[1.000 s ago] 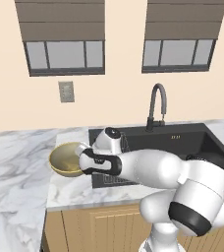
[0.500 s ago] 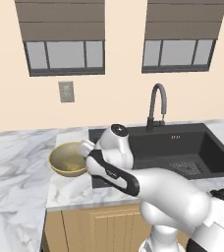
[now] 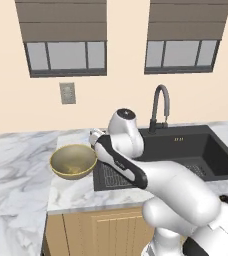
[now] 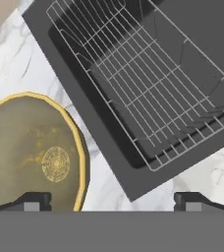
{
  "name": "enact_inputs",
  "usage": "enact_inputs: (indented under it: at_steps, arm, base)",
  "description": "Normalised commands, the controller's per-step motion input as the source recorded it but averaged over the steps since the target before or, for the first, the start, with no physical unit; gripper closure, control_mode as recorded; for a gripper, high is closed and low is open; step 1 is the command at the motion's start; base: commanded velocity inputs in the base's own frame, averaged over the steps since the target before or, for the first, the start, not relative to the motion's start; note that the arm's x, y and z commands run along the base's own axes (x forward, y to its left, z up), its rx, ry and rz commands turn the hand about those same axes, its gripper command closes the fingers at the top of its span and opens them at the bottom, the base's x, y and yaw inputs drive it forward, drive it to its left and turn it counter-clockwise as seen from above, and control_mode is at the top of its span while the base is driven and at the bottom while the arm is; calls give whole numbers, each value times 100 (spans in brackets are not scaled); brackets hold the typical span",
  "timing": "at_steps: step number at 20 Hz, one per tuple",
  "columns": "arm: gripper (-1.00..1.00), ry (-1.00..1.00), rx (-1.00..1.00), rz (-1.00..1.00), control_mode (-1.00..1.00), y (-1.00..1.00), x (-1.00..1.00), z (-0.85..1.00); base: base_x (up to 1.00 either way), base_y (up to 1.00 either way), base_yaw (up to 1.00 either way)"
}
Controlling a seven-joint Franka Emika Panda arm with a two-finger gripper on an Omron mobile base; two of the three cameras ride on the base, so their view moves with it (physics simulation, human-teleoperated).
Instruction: Pick the cup and bowl from the counter and place them on the counter next to the sink.
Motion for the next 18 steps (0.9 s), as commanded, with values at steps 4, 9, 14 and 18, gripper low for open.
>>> enact_inputs:
  at_steps: [4, 9, 14, 18]
  arm:
    - [-100, 32, -18, 0, -100, -34, 0, 71]
    - [-100, 33, -18, 1, -100, -22, -10, 49]
    - [-100, 16, -13, 0, -100, -7, -43, 14]
    - [-100, -1, -3, 0, -100, -23, -93, 0]
  base:
    - [0, 0, 0]
    - [0, 0, 0]
    - [0, 0, 0]
    - [0, 0, 0]
